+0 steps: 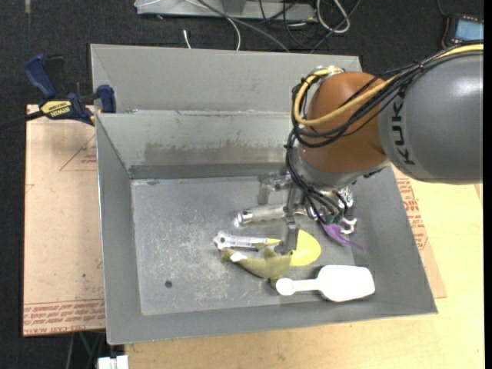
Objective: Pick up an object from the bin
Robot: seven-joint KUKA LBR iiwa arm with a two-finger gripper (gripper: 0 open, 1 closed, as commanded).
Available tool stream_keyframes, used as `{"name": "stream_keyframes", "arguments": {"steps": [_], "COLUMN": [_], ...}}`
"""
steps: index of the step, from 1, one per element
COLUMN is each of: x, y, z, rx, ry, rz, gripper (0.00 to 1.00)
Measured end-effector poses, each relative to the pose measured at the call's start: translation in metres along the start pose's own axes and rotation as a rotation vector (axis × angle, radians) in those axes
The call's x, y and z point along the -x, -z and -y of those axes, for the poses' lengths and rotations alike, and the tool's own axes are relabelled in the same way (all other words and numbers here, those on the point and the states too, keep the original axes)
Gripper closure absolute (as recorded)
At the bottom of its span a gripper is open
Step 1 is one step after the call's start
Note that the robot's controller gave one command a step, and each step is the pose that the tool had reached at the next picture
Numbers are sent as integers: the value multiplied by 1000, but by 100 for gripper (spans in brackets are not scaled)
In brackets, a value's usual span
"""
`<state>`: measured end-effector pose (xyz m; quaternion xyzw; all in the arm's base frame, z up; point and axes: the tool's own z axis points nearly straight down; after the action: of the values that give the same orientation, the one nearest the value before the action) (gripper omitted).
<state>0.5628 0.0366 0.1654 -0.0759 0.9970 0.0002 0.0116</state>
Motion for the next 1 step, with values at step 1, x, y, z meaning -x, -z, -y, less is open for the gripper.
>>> {"name": "stream_keyframes", "arguments": {"steps": [1], "x": [-1], "y": [-40], "z": [-4], "rx": [2], "ry": [-14], "rz": [-3], "gripper": [0]}}
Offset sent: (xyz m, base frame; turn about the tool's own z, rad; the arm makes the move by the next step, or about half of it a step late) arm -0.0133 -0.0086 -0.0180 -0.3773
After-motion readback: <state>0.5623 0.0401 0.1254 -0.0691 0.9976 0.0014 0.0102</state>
